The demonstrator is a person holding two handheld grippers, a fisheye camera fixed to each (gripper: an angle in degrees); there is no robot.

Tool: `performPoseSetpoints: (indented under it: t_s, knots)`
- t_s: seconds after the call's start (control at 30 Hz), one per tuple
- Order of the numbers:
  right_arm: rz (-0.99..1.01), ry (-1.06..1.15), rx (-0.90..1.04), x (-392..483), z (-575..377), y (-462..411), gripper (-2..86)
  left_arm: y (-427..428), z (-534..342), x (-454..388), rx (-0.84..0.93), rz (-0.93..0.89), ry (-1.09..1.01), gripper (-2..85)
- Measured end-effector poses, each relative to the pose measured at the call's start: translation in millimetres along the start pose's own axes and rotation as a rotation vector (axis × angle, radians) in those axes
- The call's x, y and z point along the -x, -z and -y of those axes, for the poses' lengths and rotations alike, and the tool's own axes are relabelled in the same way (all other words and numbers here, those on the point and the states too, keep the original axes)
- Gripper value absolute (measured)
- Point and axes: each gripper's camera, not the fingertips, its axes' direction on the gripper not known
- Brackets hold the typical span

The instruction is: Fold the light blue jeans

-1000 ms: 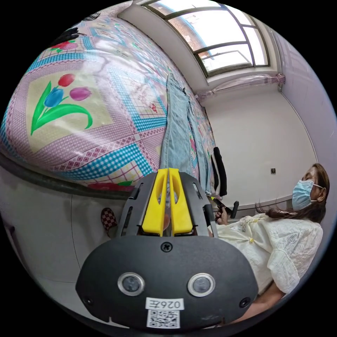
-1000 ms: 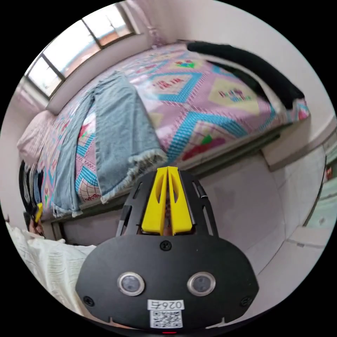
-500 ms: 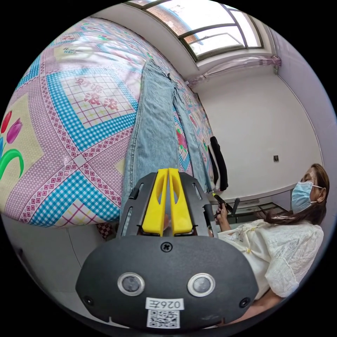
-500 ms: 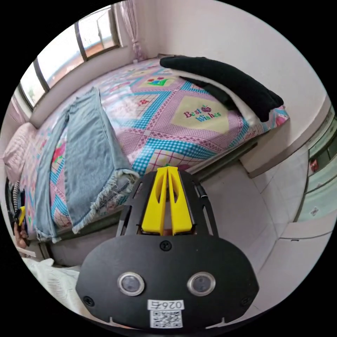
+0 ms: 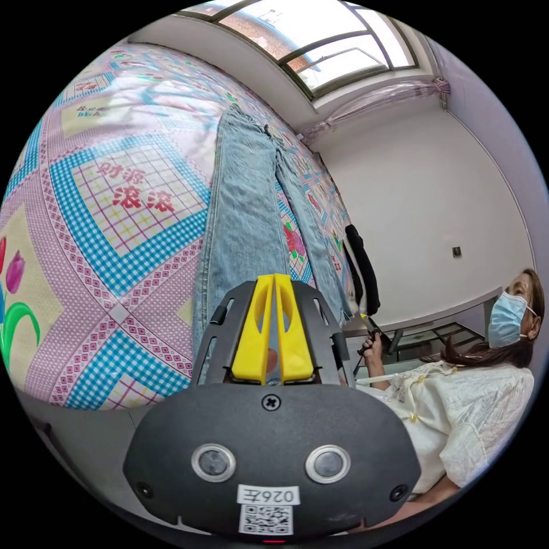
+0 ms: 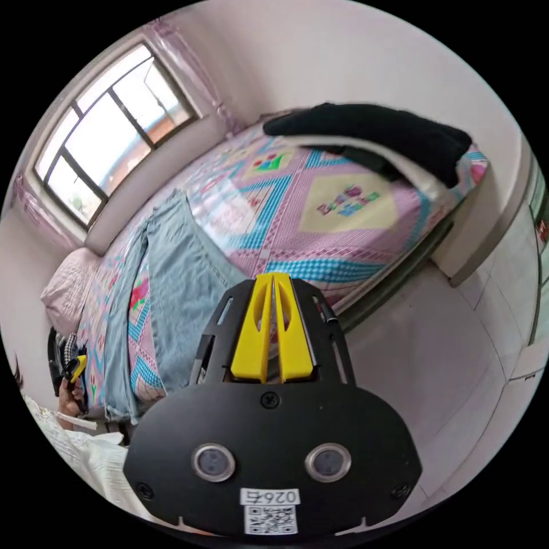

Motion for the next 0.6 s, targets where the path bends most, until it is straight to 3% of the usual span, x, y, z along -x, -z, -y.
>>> performPoseSetpoints:
  t_s: [0.17, 0.3, 0.37, 0.5, 0.57, 0.6]
  knots:
    - [-0.054, 0.065, -0.309, 32.8, -60.7, 108.9, -0.6, 57.6, -0.6, 6.7, -0.133, -0.017, -0.074, -1.0]
    - [-0.015, 0.145, -0.689, 100.7, -136.0, 198.9, 1.8, 113.7, 21.3, 7.2, -0.183, -0.036, -0.236, -1.0]
    - [0.075, 0.178, -0.822, 129.0, -168.7, 227.5, 3.8, 143.9, 30.7, 6.2, -0.18, -0.053, -0.306, -1.0]
    - [0.575, 0.181, -0.976, 171.0, -225.9, 264.1, 2.1, 238.6, 38.1, 5.8, -0.298, -0.159, -0.491, -1.0]
    - [0.624, 0.213, -1.047, 201.7, -254.4, 279.7, 0.1, 279.2, 38.2, 6.2, -0.367, -0.238, -0.564, -0.9]
    - [0.548, 0.256, -1.097, 229.5, -275.3, 293.6, -0.2, 303.2, 37.1, 5.6, -0.414, -0.296, -0.607, -0.9]
